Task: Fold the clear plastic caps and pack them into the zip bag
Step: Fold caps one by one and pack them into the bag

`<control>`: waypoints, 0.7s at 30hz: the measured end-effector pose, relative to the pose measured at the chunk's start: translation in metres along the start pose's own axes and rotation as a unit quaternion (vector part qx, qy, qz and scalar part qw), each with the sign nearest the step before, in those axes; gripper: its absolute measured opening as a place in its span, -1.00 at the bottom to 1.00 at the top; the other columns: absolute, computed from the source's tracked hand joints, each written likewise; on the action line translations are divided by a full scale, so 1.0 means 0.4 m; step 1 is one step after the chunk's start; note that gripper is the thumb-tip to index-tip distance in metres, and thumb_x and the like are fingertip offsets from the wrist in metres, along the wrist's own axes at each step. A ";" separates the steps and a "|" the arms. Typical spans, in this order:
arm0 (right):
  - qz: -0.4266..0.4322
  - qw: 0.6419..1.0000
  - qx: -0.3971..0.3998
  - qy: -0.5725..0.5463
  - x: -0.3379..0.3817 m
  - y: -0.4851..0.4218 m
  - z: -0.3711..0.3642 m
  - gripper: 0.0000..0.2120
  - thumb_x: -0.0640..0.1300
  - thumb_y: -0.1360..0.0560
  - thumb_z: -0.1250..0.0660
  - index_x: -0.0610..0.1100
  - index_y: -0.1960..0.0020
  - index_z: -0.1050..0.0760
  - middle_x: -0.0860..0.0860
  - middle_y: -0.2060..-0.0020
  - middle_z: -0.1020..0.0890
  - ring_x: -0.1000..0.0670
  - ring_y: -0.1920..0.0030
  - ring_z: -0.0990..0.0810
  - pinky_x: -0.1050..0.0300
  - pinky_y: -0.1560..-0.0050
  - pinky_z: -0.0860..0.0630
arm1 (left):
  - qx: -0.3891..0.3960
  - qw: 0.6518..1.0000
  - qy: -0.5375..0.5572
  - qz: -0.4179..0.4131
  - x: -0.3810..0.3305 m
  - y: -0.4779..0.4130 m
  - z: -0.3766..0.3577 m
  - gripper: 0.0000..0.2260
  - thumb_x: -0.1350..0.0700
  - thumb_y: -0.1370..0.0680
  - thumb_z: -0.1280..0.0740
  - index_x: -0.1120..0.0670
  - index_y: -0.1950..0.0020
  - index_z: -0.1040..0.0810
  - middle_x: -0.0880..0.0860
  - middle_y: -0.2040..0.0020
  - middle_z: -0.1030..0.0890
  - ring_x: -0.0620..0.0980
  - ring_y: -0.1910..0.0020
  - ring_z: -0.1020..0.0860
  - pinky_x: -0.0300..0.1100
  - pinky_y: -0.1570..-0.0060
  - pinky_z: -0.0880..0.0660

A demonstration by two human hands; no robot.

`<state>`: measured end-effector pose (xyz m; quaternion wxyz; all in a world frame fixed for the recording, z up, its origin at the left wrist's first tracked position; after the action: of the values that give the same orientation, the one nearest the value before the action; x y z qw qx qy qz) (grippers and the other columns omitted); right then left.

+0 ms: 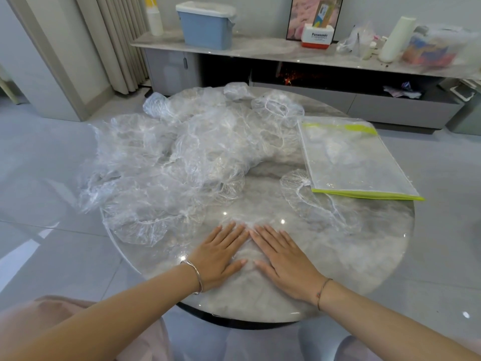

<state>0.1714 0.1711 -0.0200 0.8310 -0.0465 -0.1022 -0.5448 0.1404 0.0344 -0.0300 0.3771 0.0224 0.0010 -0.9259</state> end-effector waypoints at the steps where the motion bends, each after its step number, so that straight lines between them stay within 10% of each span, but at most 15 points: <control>1: 0.000 1.000 -0.001 -0.001 0.001 0.002 0.002 -0.34 0.32 -0.52 0.33 0.02 -0.53 0.16 0.13 -0.50 0.13 0.10 -0.52 0.16 0.18 -0.45 0.29 | 0.005 1.000 0.004 0.002 0.001 -0.001 0.000 -0.46 -0.18 -0.64 0.16 0.10 -0.49 -0.19 0.07 -0.45 -0.33 0.08 -0.43 -0.27 -0.08 -0.37 -0.04; 7: 0.000 0.999 0.046 -0.018 0.005 0.001 -0.007 -0.32 0.33 -0.45 0.37 0.08 -0.50 0.29 0.18 -0.48 0.25 0.19 -0.48 0.31 0.21 -0.44 0.37 | 0.035 0.996 0.079 -0.020 -0.003 -0.009 0.020 -0.33 -0.32 -0.49 0.31 0.00 -0.52 0.19 -0.07 -0.50 0.17 -0.02 -0.50 0.23 -0.16 -0.47 0.28; 12: -0.004 0.999 0.003 -0.032 -0.016 -0.003 0.050 -0.33 0.32 -0.52 0.12 0.02 -0.53 -0.07 0.13 -0.51 -0.11 0.15 -0.50 -0.01 0.30 -0.44 0.21 | 0.012 0.998 0.060 -0.032 0.023 -0.019 0.089 -0.49 0.01 -0.46 -0.16 0.12 -0.40 -0.31 0.05 -0.32 -0.45 0.07 -0.27 -0.43 -0.10 -0.11 -0.47; 16: 0.055 0.994 -0.092 0.018 0.024 0.013 0.080 -0.51 0.18 -0.44 -0.22 -0.04 -0.28 -0.45 0.04 -0.22 -0.51 0.05 -0.24 -0.40 0.17 -0.29 -0.20 | -0.095 0.994 -0.008 -0.056 -0.044 -0.018 0.151 -0.69 -0.06 -0.26 -0.49 0.03 0.12 -0.53 -0.08 0.40 -0.56 -0.10 0.48 -0.52 -0.31 0.57 -0.31; 21: 0.051 0.986 -0.159 -0.010 -0.002 0.034 0.101 -0.80 -0.20 -0.27 -0.36 -0.07 0.12 -0.60 0.08 0.18 -0.63 0.02 0.14 -0.57 0.24 0.04 -0.29 | -0.181 0.972 0.136 -0.070 -0.104 -0.014 0.180 -0.45 -0.36 -0.33 -0.24 0.03 -0.08 -0.37 -0.12 0.11 -0.51 -0.12 0.19 -0.48 -0.25 0.17 -0.45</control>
<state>0.1786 0.1850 0.0198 0.8385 -0.1888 -0.0197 -0.5108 0.1635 0.0661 0.0436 0.3051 0.0791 0.2211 -0.9229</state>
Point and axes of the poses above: each hand's wrist, its own y-axis away from the middle knuckle, its own z-axis out of the back of the hand, x = y × z, the point moved 7 cm from there along -y, towards the middle knuckle
